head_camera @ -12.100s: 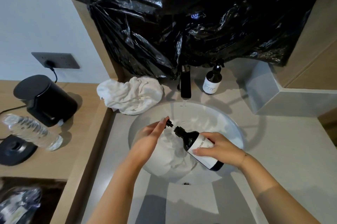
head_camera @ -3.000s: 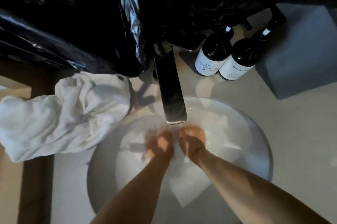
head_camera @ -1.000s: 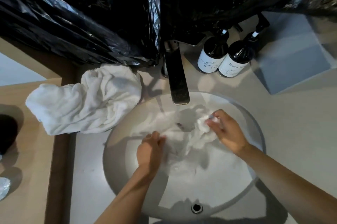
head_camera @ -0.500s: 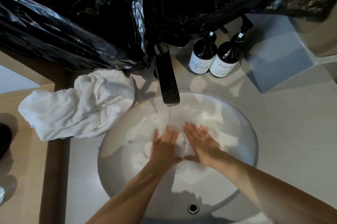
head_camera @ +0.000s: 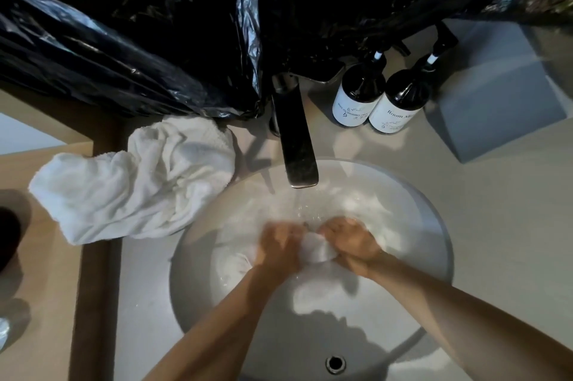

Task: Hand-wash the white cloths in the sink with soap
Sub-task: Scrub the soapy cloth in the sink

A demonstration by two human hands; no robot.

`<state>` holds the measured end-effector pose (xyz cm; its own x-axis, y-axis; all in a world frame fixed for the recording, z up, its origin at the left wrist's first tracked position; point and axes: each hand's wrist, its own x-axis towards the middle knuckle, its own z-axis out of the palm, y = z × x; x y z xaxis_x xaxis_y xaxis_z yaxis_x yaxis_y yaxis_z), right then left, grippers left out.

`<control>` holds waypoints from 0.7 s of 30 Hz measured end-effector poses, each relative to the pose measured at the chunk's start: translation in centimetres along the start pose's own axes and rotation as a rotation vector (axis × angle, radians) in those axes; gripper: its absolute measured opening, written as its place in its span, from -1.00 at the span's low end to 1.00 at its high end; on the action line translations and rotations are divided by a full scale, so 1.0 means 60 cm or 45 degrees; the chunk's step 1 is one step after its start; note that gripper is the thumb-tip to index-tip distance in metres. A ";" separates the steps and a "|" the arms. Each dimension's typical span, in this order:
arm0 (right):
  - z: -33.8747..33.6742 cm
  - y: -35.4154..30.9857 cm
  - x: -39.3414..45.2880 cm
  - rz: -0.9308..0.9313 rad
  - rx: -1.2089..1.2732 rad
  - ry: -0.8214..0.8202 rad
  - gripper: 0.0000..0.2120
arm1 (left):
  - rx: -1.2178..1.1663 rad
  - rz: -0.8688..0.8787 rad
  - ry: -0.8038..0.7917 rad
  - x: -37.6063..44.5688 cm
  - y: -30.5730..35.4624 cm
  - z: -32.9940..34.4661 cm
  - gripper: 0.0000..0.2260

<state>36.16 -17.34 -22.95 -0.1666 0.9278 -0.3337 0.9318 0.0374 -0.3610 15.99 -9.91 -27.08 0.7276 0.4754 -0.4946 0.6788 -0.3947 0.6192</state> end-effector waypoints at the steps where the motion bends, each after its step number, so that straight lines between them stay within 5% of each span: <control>1: -0.014 -0.011 0.005 0.076 0.082 -0.138 -0.88 | 0.017 -0.045 0.008 0.006 0.010 -0.006 -0.46; 3: -0.018 0.004 -0.008 0.217 0.204 -0.172 -0.57 | 0.122 -0.032 0.183 -0.008 0.055 -0.022 -0.42; 5: -0.031 -0.007 -0.018 0.304 0.319 -0.276 -0.47 | 0.176 0.114 0.284 -0.036 0.097 -0.062 -0.37; 9: -0.103 -0.033 -0.041 0.270 0.910 -0.016 -0.71 | -0.609 -0.072 0.125 -0.086 0.160 -0.126 -0.33; 11: -0.139 -0.030 -0.066 0.311 1.095 0.010 -0.62 | -0.970 -0.046 0.228 -0.111 0.180 -0.142 -0.45; 15: -0.188 -0.012 -0.121 0.190 0.766 0.288 -0.67 | -1.607 0.005 0.310 -0.141 0.207 -0.176 -0.66; 21: -0.212 -0.034 -0.147 0.130 0.843 0.476 -0.84 | -1.854 0.199 0.241 -0.160 0.250 -0.201 -0.84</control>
<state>39.82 -20.87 -8.20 0.1397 0.9830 -0.1191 0.5295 -0.1758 -0.8299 18.00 -10.91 -5.73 0.6811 0.6416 -0.3527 -0.1820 0.6150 0.7672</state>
